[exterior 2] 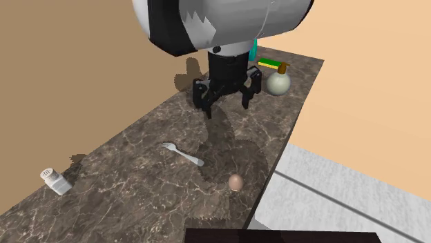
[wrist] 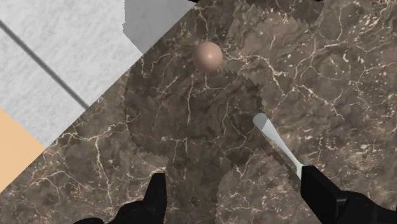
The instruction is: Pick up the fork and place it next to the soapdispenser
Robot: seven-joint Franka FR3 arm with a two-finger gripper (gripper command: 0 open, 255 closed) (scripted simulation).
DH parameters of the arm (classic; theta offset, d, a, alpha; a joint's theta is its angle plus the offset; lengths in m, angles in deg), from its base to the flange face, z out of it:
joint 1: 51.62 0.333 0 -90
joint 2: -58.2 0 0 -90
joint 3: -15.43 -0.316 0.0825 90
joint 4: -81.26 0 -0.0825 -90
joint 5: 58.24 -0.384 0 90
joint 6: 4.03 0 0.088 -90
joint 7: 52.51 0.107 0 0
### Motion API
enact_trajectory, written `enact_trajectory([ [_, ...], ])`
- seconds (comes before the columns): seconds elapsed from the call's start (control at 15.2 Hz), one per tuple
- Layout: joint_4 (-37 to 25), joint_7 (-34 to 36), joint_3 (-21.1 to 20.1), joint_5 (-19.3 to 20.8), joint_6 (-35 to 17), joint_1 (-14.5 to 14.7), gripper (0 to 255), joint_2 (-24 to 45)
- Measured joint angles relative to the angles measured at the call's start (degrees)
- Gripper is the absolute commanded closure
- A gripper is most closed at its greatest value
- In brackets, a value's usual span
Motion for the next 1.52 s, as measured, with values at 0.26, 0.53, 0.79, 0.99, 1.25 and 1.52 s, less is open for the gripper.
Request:
enact_trajectory([
  [0.26, -1.65, 1.87, -2.49, 2.16, -6.34, 0.67, 0, 7.69],
  [0.53, -3.71, 4.83, -4.49, 6.45, -13.01, 1.16, 0, 16.51],
  [0.79, -7.67, 8.65, -5.32, 12.26, -17.33, 2.45, 0, 25.17],
  [0.99, -10.67, 11.84, -5.07, 16.89, -19.86, 4.41, 0, 31.12],
  [1.25, -16.41, 15.87, -3.34, 23.13, -22.65, 8.20, 0, 40.13],
  [1.52, -21.63, 18.06, -1.66, 26.97, -24.14, 11.64, 0, 47.07],
])
